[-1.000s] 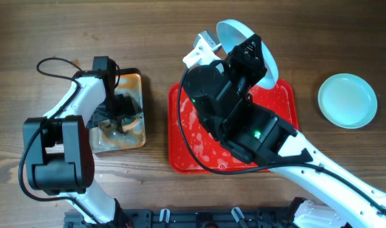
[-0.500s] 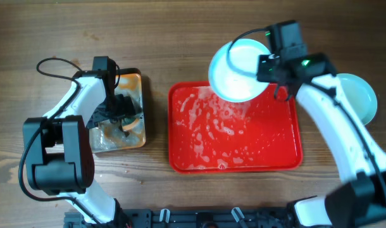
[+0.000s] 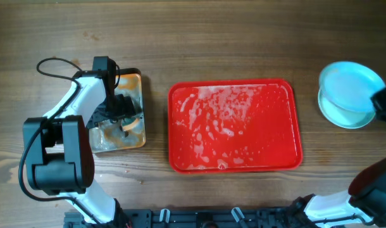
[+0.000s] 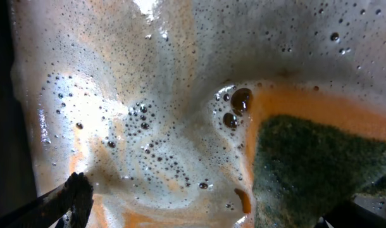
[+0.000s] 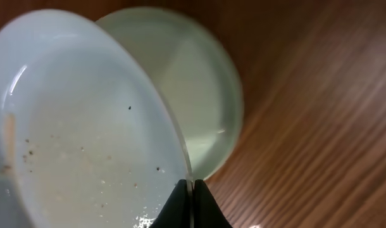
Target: Clean dirty plates on tray and stack at the side
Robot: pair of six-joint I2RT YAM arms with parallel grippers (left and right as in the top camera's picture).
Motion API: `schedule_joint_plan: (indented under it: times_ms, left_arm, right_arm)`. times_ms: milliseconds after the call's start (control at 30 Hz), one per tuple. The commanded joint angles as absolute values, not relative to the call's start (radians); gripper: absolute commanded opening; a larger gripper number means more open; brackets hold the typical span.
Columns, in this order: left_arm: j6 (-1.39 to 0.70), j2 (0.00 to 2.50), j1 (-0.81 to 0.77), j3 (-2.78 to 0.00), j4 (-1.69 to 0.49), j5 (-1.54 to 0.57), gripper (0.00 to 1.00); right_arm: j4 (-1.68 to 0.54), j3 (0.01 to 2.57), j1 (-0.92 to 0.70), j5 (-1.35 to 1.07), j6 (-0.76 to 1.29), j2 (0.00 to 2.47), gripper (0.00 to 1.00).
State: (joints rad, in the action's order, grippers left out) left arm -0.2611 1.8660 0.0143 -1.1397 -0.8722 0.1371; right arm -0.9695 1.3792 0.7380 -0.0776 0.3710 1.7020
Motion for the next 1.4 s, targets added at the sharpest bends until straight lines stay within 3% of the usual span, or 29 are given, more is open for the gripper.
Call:
schedule_joint_plan:
  times_ms: [0,233,267,300,367,400,500,667,967,1133,1367]
  left_arm:
    - [-0.278,1.9,0.005,-1.119,-0.855,0.121,1.0]
    - [-0.278,1.9,0.005,-1.119,-0.856,0.121,1.0]
    - [-0.278,1.9,0.005,-1.119,-0.856,0.121,1.0]
    - [-0.278,1.9,0.005,-1.119,-0.855,0.121,1.0]
    - [-0.278,1.9,0.005,-1.119,-0.855,0.121,1.0]
    - [-0.278,1.9,0.005,-1.119,-0.855,0.121,1.0]
    - [-0.278,1.9,0.005,-1.119,-0.855,0.121,1.0]
    - [-0.277,1.866,0.005,-1.138,-0.856,0.121,0.96]
    - [-0.348,1.525,0.001,-1.178,-1.019,0.083,1.0]
    - [-0.114,1.152,-0.11,-1.179,-0.937,-0.037,1.0]
    - [-0.003,0.722,-0.271,-1.179,-0.942,-0.033,1.0]
  right_arm:
    - [-0.918,1.271,0.828,-0.071,0.412,1.719,0.04]
    - [-0.753,1.144,0.807,-0.081,0.457,1.725,0.04]
    - [-0.736,1.144,0.799,-0.113,0.469,1.725,0.26]
    - [-0.72,1.144,0.792,-0.144,0.471,1.726,0.6]
    - [-0.679,1.144,0.763,-0.205,0.447,1.726,0.64]
    - [-0.672,1.144,0.746,-0.203,0.443,1.725,0.72]
    - [-0.645,1.148,0.674,-0.207,0.429,1.724,0.76]
    - [-0.7,1.291,0.529,-0.21,0.411,1.636,0.99]
    - [-0.843,1.382,0.384,-0.207,0.401,1.549,1.0]
    - [-0.721,1.382,0.224,-0.44,-0.08,1.346,0.99]
    - [-0.765,1.382,0.03,-0.449,-0.264,1.02,1.0]
